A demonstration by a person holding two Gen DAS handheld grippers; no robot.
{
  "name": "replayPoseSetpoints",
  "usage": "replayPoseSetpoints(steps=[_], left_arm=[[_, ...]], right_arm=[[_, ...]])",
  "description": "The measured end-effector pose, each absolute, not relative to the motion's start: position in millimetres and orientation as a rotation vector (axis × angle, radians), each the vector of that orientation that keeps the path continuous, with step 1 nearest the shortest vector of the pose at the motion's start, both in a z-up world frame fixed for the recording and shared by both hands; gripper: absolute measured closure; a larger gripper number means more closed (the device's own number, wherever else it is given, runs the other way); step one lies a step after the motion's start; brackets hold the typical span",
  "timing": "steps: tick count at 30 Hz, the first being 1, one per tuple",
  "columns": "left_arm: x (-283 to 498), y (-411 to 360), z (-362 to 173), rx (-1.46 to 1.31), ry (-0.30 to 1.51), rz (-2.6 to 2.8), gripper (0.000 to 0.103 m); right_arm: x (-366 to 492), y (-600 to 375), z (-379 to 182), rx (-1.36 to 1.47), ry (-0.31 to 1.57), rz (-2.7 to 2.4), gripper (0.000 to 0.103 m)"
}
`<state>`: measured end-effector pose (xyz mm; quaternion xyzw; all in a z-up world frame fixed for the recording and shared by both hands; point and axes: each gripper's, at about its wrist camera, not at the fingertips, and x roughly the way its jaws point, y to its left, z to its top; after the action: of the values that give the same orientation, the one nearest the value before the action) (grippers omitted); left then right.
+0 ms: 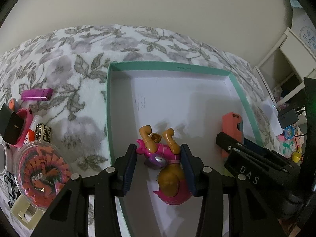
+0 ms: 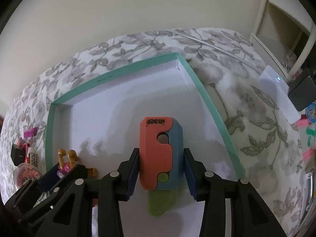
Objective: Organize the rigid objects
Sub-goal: 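Carry the figure and toy knife over the teal tray and release both, then withdraw both open tools from the tray back toward the remaining items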
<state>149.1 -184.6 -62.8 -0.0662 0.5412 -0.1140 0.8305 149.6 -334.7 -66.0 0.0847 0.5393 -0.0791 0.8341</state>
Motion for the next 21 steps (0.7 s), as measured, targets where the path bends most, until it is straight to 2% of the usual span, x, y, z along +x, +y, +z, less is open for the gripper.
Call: replayPoseSetpoints(steps=[6, 9, 15, 16, 17, 18, 19, 21], left_arm=[[150, -180, -45, -0.162, 1.126, -0.248, 0.054], [150, -176, -32, -0.178, 1.103, -0.249, 0.05], [150, -161, -7, -0.204, 1.058, -0.227, 0.048], [151, -159, -4, -0.206, 1.055, -0.219, 0.044], [152, -156, -3, -0.21, 1.053, -0.216, 0.038], [152, -153, -1, -0.216, 1.051, -0.211, 0.025], [153, -151, -1, -0.222, 1.045, -0.206, 0.019], [154, -146, 0, -0.226, 1.035, -0.187, 0.019]], right_arm=[[150, -339, -53, 0.204, 1.142, -0.169, 0.056], [148, -341, -39, 0.208, 1.11, -0.166, 0.056], [141, -342, -4, 0.212, 1.034, -0.165, 0.056], [141, -341, -1, 0.21, 1.025, -0.166, 0.054], [141, -341, 3, 0.206, 1.017, -0.168, 0.047], [140, -340, 7, 0.2, 1.007, -0.169, 0.044], [140, -339, 10, 0.195, 0.998, -0.168, 0.039], [140, -338, 12, 0.189, 0.991, -0.166, 0.038]])
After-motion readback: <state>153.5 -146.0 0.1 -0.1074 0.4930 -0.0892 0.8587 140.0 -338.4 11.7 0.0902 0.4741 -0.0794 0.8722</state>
